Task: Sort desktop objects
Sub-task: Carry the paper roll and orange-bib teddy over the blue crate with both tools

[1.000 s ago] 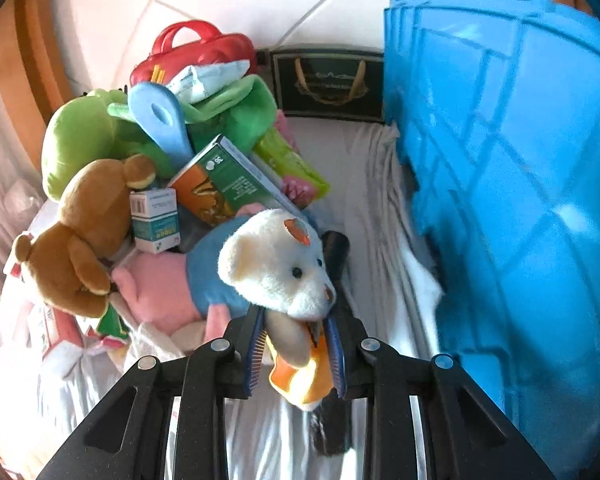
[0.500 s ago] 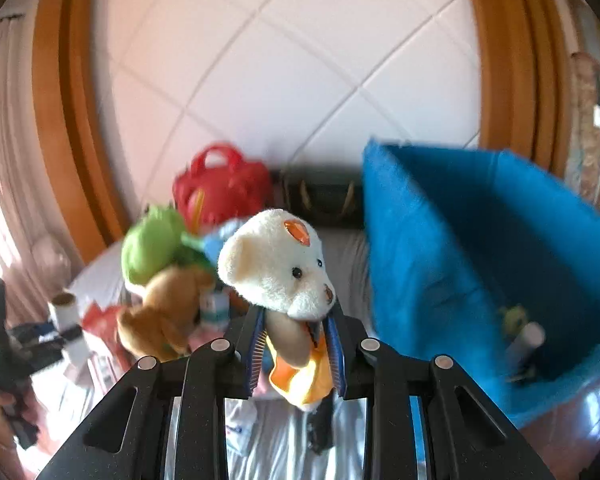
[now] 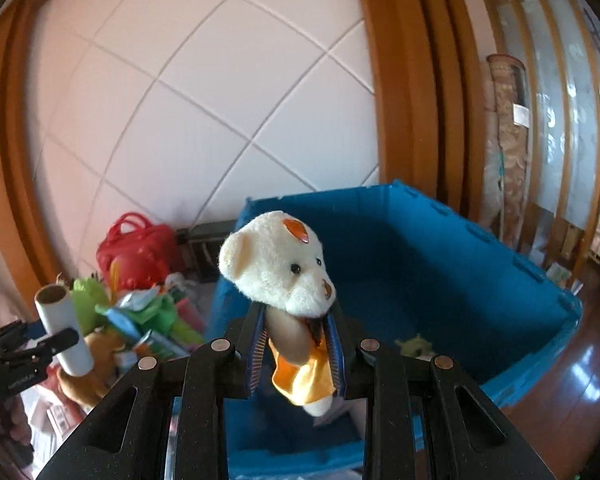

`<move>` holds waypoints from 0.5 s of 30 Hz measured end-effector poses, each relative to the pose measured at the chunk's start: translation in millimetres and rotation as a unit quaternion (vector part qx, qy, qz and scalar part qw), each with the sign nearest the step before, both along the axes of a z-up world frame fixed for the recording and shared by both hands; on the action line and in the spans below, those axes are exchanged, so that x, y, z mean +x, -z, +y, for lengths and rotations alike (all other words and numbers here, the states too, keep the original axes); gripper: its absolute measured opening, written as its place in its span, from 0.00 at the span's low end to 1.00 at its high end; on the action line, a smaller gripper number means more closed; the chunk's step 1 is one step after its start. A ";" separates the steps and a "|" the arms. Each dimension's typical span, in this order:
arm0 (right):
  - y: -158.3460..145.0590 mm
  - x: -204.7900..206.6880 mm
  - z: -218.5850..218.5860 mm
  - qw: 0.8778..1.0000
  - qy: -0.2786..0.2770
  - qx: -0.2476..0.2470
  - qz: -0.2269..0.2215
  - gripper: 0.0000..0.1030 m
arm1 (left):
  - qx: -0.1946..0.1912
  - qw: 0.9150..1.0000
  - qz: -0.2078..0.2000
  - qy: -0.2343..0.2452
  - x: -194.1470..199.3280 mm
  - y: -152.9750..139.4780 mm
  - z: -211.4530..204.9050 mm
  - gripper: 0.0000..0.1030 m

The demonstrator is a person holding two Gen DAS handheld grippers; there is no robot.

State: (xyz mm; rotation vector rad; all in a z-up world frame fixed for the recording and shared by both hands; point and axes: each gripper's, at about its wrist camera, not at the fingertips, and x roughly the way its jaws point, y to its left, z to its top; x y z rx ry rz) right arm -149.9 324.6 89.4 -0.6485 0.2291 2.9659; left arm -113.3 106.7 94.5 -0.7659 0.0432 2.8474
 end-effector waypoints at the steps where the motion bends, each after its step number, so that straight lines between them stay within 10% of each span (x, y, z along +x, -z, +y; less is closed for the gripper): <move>1: -1.0 -3.1 11.1 1.000 0.005 0.006 -0.001 0.26 | -0.001 1.000 0.006 0.007 -5.3 -7.3 14.5 0.47; 7: -2.7 -32.2 81.6 0.998 0.011 0.036 -0.052 0.26 | -0.002 0.998 0.004 0.060 -52.7 -43.3 118.1 0.47; 15: 23.1 -101.4 167.5 0.986 -0.036 0.042 -0.158 0.26 | -0.055 0.990 -0.115 0.058 -148.4 -12.8 235.1 0.47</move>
